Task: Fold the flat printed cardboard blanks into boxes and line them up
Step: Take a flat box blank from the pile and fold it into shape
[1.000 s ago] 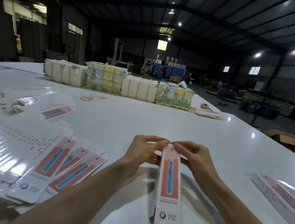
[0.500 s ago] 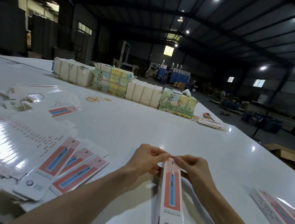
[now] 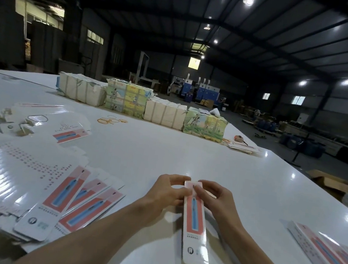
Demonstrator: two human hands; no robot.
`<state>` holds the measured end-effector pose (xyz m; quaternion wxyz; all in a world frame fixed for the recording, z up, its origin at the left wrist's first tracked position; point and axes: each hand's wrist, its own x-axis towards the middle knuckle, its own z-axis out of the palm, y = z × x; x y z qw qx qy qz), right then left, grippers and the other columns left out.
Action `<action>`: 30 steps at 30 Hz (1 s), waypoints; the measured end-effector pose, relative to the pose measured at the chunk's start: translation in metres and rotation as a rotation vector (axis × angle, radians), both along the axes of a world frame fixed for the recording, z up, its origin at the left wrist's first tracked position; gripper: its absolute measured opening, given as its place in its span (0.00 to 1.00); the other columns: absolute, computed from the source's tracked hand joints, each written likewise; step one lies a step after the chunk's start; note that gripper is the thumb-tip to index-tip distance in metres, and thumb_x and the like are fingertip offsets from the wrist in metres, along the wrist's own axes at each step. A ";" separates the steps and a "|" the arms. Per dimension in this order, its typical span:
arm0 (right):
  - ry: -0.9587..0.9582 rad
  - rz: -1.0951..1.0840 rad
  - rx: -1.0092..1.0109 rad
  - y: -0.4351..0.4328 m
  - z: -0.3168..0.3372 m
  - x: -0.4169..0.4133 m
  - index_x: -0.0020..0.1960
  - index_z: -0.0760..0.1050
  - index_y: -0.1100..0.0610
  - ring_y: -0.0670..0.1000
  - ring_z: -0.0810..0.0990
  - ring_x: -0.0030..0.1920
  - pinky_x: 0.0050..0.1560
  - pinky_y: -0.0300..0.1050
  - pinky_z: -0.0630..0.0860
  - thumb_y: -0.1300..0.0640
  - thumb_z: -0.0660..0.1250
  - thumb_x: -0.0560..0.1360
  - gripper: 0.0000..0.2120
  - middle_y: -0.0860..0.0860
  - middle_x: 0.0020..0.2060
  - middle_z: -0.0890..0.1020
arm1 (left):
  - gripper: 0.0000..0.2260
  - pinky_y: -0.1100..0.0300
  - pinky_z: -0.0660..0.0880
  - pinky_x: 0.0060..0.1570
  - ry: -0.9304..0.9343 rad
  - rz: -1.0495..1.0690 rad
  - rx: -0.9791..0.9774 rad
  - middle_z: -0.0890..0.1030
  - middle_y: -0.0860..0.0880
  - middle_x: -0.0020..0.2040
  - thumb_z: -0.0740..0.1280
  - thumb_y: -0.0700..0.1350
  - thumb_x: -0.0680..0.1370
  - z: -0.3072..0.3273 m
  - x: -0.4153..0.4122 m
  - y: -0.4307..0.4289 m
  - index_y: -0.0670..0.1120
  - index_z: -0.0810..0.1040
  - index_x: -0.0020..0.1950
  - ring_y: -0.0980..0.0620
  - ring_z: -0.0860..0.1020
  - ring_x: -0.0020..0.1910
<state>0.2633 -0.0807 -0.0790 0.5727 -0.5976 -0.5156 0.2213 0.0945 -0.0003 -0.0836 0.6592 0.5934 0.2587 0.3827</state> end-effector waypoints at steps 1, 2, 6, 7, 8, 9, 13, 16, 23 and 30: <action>-0.036 -0.032 0.002 0.000 -0.002 -0.001 0.61 0.82 0.52 0.52 0.89 0.50 0.56 0.50 0.85 0.46 0.73 0.77 0.16 0.49 0.53 0.88 | 0.18 0.52 0.86 0.47 0.008 0.010 0.012 0.85 0.45 0.57 0.76 0.43 0.79 0.000 0.001 0.000 0.47 0.77 0.68 0.44 0.88 0.47; -0.079 -0.060 -0.012 0.001 -0.003 -0.003 0.65 0.80 0.51 0.51 0.88 0.51 0.58 0.51 0.85 0.46 0.71 0.79 0.17 0.49 0.57 0.86 | 0.18 0.51 0.86 0.48 0.010 0.021 0.017 0.85 0.46 0.58 0.76 0.43 0.79 0.000 0.003 0.000 0.47 0.78 0.68 0.44 0.88 0.47; -0.290 -0.127 -0.039 -0.005 0.009 -0.017 0.73 0.72 0.48 0.47 0.86 0.52 0.54 0.44 0.85 0.44 0.65 0.84 0.19 0.46 0.67 0.80 | 0.17 0.46 0.86 0.52 0.002 0.086 0.026 0.83 0.47 0.60 0.77 0.42 0.78 0.000 0.006 0.002 0.47 0.79 0.66 0.44 0.88 0.48; -0.380 -0.148 -0.039 -0.007 0.016 -0.020 0.72 0.72 0.48 0.45 0.84 0.54 0.55 0.44 0.84 0.42 0.64 0.83 0.21 0.46 0.67 0.79 | 0.18 0.46 0.86 0.52 0.004 0.112 0.035 0.83 0.47 0.61 0.77 0.42 0.77 0.000 0.005 0.003 0.46 0.79 0.65 0.44 0.88 0.49; -0.496 -0.146 -0.050 -0.010 0.022 -0.021 0.71 0.73 0.49 0.44 0.81 0.56 0.57 0.46 0.82 0.38 0.64 0.82 0.22 0.45 0.66 0.79 | 0.18 0.46 0.85 0.52 0.002 0.136 0.039 0.82 0.46 0.62 0.78 0.42 0.77 0.000 0.004 0.004 0.46 0.79 0.65 0.44 0.88 0.49; -0.620 -0.109 -0.076 -0.012 0.026 -0.022 0.67 0.75 0.50 0.44 0.78 0.58 0.58 0.47 0.80 0.35 0.64 0.81 0.23 0.45 0.63 0.77 | 0.20 0.46 0.86 0.51 -0.004 0.154 0.037 0.82 0.46 0.62 0.79 0.42 0.76 0.000 0.004 0.006 0.45 0.79 0.65 0.44 0.88 0.49; -0.965 0.042 -0.194 -0.028 0.026 -0.028 0.63 0.73 0.50 0.49 0.68 0.64 0.60 0.44 0.74 0.39 0.70 0.78 0.21 0.48 0.62 0.70 | 0.17 0.50 0.86 0.48 -0.019 0.121 0.036 0.83 0.45 0.61 0.79 0.43 0.76 0.000 0.006 0.006 0.46 0.81 0.64 0.45 0.88 0.50; -0.980 -0.115 -0.181 -0.043 0.024 -0.012 0.64 0.74 0.55 0.52 0.69 0.63 0.60 0.44 0.74 0.47 0.71 0.79 0.18 0.52 0.65 0.73 | 0.13 0.57 0.84 0.52 -0.017 0.057 0.073 0.82 0.43 0.62 0.74 0.44 0.81 -0.001 0.007 0.003 0.44 0.81 0.64 0.46 0.86 0.56; -1.081 -0.504 -0.494 -0.125 0.026 0.083 0.76 0.66 0.55 0.54 0.71 0.69 0.68 0.50 0.70 0.54 0.65 0.83 0.23 0.51 0.70 0.73 | 0.09 0.51 0.83 0.60 0.260 0.018 0.378 0.87 0.49 0.53 0.69 0.40 0.81 -0.001 0.004 -0.007 0.52 0.86 0.56 0.48 0.86 0.53; -1.364 -0.744 -0.708 -0.193 0.010 0.125 0.72 0.71 0.51 0.48 0.76 0.66 0.70 0.44 0.72 0.52 0.64 0.83 0.18 0.48 0.67 0.77 | 0.10 0.55 0.79 0.58 0.634 0.144 0.736 0.86 0.54 0.54 0.66 0.42 0.81 0.032 -0.003 -0.017 0.52 0.85 0.58 0.55 0.83 0.54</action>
